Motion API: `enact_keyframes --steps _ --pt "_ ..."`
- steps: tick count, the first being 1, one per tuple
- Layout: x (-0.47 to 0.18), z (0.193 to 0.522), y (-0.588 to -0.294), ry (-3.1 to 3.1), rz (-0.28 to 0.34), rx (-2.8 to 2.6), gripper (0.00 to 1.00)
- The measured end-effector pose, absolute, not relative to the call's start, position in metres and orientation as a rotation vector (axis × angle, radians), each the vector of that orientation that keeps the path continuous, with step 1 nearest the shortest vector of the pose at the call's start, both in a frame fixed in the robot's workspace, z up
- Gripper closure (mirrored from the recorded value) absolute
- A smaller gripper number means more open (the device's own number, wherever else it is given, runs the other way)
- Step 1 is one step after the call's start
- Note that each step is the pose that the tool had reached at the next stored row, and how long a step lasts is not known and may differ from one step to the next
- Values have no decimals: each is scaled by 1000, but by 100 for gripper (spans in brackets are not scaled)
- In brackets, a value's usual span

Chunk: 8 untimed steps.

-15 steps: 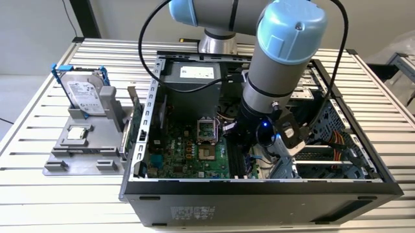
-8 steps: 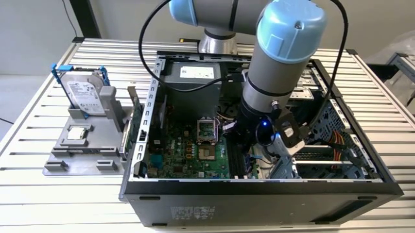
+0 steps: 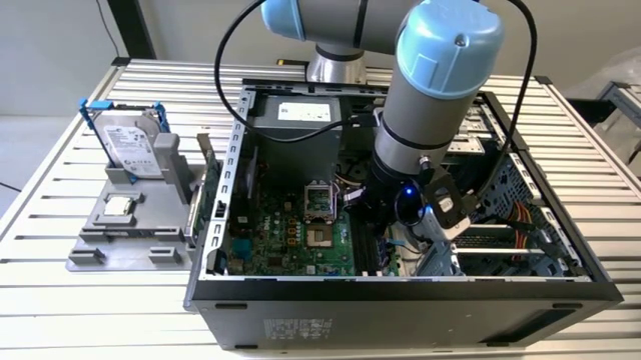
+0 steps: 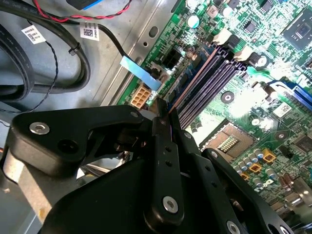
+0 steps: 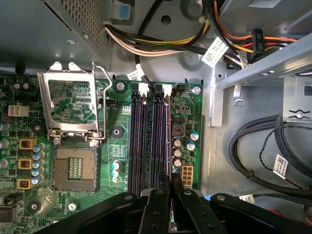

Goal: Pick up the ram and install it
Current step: 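Insert the ram into the slot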

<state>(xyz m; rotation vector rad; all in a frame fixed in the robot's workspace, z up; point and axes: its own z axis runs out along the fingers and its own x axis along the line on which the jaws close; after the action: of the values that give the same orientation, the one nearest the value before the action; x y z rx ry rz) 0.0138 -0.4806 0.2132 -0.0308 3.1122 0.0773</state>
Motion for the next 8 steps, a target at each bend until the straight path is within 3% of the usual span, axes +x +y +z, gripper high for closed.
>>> enact_keyframes --steps 8 --pt "14 213 -480 3112 77 -31 100"
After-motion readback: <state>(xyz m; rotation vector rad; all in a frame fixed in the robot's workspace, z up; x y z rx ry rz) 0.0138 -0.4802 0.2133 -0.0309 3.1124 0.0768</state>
